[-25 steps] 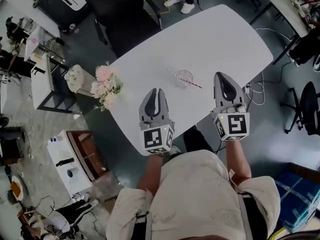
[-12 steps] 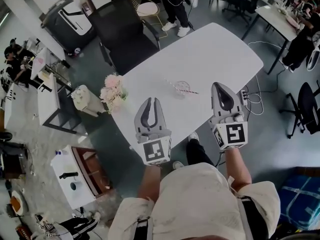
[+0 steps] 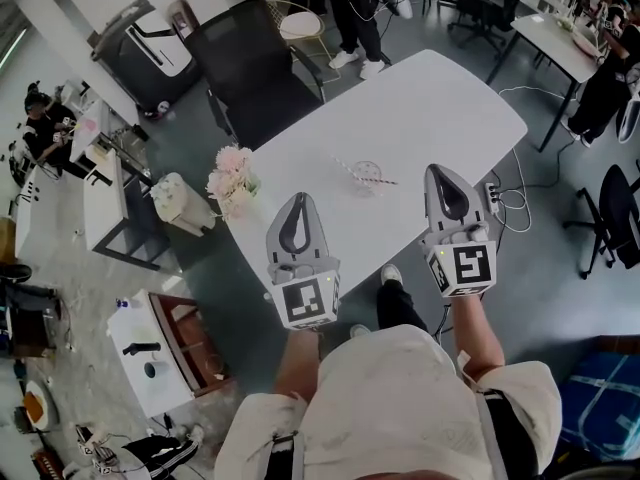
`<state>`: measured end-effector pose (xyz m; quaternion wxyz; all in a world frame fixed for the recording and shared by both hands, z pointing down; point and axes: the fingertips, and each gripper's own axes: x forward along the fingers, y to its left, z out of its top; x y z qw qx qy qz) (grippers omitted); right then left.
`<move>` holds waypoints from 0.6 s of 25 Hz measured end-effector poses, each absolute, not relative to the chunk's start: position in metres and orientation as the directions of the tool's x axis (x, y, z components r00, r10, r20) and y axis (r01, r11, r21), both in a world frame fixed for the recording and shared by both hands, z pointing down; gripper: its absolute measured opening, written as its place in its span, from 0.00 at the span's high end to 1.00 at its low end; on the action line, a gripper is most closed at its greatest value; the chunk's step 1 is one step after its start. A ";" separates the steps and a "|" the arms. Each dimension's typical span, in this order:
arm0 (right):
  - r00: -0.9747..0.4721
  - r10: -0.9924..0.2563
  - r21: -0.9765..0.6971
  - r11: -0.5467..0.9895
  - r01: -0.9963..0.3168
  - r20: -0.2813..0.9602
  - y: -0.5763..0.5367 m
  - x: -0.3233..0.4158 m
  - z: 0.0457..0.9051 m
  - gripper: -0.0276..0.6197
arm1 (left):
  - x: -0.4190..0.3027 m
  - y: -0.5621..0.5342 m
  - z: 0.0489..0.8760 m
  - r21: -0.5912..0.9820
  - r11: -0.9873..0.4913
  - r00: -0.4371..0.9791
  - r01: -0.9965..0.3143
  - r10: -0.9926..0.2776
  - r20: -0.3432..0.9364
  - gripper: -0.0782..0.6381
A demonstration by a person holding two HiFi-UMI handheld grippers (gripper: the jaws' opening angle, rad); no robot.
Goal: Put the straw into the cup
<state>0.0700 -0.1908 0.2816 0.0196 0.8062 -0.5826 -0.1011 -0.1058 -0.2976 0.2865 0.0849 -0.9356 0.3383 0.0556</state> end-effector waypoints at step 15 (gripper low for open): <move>0.273 -0.955 0.173 -0.290 -0.941 -0.116 -0.196 0.059 0.287 0.95 | -0.115 -0.300 0.290 -0.100 -0.746 0.750 -0.659 -0.641 -0.161 0.88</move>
